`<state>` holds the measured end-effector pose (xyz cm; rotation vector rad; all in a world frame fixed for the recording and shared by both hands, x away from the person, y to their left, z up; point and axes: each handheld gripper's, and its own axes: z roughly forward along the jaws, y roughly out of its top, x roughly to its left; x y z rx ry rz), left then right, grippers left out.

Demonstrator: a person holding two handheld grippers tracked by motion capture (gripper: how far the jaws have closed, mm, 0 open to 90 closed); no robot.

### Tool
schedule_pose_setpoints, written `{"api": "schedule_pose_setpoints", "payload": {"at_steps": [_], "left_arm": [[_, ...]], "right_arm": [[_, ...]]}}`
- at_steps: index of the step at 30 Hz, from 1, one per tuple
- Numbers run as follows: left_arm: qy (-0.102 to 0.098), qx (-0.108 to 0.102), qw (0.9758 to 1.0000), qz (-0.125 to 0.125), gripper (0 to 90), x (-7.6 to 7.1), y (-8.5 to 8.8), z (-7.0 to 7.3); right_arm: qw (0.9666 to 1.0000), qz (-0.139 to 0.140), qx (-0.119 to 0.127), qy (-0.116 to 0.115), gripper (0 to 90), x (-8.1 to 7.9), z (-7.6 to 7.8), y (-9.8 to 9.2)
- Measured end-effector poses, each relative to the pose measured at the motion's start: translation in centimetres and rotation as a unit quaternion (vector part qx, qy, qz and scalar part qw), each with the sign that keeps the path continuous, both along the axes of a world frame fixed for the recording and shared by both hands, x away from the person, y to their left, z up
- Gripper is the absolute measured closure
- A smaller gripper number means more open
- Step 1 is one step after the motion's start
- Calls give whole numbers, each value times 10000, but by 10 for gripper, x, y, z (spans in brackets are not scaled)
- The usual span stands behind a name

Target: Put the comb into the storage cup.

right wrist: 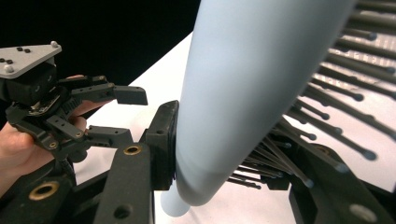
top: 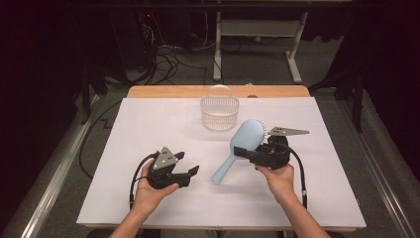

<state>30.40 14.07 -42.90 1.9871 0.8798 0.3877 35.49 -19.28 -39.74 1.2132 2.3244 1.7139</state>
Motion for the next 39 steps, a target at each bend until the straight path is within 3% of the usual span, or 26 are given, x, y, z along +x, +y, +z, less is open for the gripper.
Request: {"api": "schedule_pose_setpoints", "payload": {"at_steps": [17, 39], "left_arm": [[-53, -52, 9989, 460, 282, 3, 32, -3], [-238, -236, 9934, 1101, 283, 3, 72, -13]], "right_arm": [[9999, -95, -67, 54, 556, 3, 4, -7], [9994, -303, -145, 35, 554, 8, 11, -18]]}}
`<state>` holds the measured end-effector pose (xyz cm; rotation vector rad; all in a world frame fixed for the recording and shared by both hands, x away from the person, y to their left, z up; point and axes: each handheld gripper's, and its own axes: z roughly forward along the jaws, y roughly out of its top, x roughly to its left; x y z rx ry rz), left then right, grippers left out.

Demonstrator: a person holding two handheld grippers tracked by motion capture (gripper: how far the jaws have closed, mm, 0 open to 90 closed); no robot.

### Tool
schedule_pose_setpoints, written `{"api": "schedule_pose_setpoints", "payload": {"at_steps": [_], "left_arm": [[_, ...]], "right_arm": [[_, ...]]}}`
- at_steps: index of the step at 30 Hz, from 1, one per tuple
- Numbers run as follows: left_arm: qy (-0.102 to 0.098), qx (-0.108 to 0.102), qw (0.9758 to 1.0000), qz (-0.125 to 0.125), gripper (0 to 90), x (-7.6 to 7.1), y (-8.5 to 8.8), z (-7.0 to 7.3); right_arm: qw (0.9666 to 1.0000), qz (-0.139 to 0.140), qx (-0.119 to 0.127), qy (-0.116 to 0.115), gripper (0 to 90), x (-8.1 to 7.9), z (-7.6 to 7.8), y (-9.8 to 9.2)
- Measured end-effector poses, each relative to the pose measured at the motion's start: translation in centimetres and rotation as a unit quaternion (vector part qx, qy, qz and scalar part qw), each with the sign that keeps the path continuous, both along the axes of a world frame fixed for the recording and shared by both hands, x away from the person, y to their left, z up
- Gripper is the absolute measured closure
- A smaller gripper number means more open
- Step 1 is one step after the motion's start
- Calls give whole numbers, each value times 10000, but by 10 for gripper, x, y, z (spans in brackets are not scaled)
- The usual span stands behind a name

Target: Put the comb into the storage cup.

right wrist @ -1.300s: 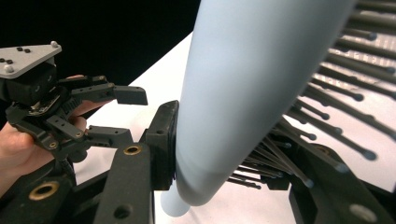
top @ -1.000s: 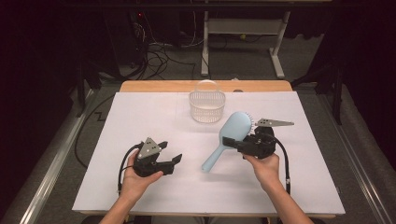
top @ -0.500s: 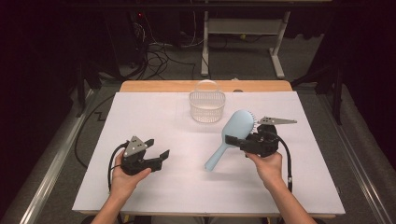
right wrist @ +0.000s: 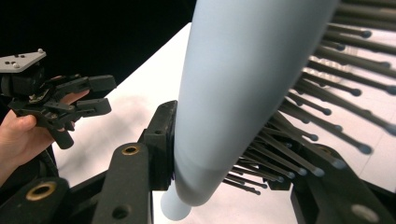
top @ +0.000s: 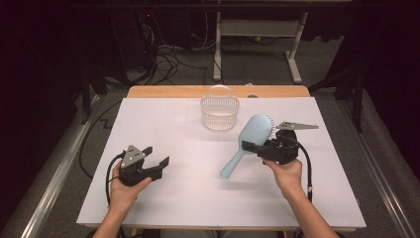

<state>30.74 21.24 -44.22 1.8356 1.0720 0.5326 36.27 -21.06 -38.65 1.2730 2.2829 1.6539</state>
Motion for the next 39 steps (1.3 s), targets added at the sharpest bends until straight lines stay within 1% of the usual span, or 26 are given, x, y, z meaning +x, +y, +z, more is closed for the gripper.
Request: {"api": "schedule_pose_setpoints", "payload": {"at_steps": [2, 5, 8, 11, 13, 15, 17, 20, 29, 39], "left_arm": [[-18, -27, 10000, 45, 283, 0, 3, -2], [-28, -87, 9999, 136, 283, 0, 8, -5], [-43, -127, 9997, 206, 283, -1, 12, -9], [-76, -85, 9996, 263, 283, -2, 15, -12], [-93, -53, 9993, 367, 282, -3, 16, -15], [-87, 73, 9989, 460, 280, -4, 16, -19], [-54, 77, 9989, 470, 280, -4, 17, -20], [-25, -5, 9987, 505, 280, -8, 19, -22], [-62, 15, 9985, 540, 280, -14, 22, -25], [-120, 1, 9982, 580, 280, -17, 26, -25]], "right_arm": [[10000, -14, 7, 20, 555, 0, 0, -1], [9999, 26, 101, 67, 556, 1, 1, -4], [10000, -12, 61, 68, 556, 3, 2, -6], [9999, -50, 52, 80, 556, 4, 2, -7], [9999, -73, 44, 84, 556, 5, 3, -8], [9999, -89, 48, 67, 555, 6, 4, -9], [9999, -100, 78, 45, 555, 7, 4, -10], [9999, -115, 77, 27, 554, 7, 6, -12], [9997, -235, 16, 5, 551, 12, 12, -17], [9994, -333, -69, -34, 550, 20, 23, -20]]}}
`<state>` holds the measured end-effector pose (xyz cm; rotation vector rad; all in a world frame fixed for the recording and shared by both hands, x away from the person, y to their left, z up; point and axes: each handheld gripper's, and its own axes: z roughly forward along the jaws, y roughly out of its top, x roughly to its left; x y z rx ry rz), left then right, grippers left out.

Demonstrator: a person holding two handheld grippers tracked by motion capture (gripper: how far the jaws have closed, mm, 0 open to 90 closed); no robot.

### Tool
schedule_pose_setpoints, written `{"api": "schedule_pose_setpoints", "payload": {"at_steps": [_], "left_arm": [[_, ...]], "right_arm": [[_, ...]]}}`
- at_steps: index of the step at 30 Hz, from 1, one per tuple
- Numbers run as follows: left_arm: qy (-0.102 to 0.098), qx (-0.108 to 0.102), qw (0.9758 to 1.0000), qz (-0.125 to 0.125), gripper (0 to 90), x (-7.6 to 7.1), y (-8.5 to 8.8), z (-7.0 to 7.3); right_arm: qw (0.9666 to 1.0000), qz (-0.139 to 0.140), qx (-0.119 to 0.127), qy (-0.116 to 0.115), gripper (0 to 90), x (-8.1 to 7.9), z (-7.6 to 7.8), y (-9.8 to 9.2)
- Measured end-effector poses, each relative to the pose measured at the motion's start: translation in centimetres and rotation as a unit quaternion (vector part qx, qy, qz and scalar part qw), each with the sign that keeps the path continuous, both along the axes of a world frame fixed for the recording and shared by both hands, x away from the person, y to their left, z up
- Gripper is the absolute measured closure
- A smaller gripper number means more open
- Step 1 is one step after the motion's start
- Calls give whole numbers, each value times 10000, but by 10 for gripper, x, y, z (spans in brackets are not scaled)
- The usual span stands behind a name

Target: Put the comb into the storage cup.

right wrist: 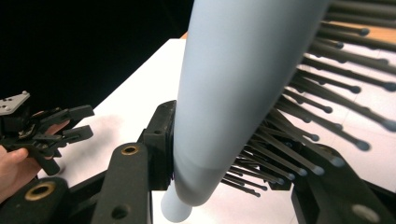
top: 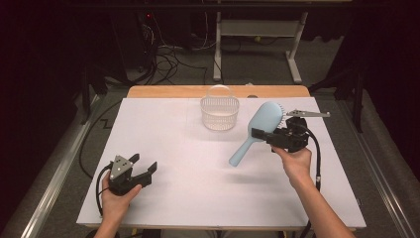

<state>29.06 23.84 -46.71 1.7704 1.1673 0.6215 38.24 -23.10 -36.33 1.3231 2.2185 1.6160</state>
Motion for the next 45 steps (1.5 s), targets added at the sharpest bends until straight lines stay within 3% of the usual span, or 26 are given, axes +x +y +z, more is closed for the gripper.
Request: {"api": "schedule_pose_setpoints", "payload": {"at_steps": [11, 35, 45], "left_arm": [[-14, 97, 9999, -33, 280, -3, -1, -3], [-4, 51, 10000, -44, 281, -1, 2, -4], [3, 30, 10000, -63, 282, -2, 1, -4]], "right_arm": [[9999, -73, -82, -126, 550, 11, 15, 2], [9985, -170, -376, -356, 549, 35, 39, 14], [9983, -252, -346, -389, 549, 44, 39, 16]]}}
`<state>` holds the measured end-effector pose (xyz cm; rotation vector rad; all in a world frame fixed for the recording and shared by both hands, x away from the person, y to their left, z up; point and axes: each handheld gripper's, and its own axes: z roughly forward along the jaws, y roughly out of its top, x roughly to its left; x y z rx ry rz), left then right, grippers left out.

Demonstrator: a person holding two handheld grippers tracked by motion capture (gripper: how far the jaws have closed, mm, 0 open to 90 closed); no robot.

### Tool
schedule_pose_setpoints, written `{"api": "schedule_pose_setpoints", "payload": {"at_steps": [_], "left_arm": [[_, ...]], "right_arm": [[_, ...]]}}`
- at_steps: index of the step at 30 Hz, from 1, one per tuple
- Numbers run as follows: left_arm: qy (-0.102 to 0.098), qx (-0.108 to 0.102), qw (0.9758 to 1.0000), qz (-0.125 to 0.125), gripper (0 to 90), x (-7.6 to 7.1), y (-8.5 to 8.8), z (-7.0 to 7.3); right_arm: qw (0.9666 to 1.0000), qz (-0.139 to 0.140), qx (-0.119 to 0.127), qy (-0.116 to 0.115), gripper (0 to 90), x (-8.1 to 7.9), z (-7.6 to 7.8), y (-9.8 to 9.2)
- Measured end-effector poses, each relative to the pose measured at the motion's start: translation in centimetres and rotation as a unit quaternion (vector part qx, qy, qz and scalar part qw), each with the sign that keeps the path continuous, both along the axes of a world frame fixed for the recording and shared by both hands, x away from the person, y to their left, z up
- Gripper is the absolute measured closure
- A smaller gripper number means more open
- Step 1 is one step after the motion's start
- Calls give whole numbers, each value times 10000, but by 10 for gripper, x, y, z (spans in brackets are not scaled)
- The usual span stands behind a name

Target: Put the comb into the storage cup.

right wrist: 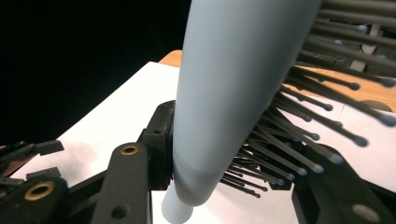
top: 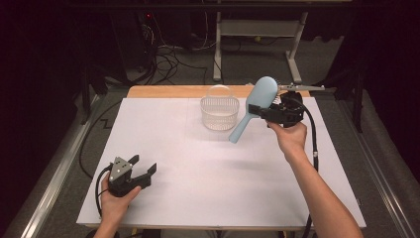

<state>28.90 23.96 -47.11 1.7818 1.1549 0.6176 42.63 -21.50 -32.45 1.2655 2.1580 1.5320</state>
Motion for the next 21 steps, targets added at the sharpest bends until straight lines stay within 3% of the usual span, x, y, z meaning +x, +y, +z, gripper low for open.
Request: {"api": "schedule_pose_setpoints", "payload": {"at_steps": [21], "left_arm": [[4, -37, 10000, 10, 283, 0, 1, 0]], "right_arm": [[9998, -142, -75, -108, 548, 14, 18, 6]]}}
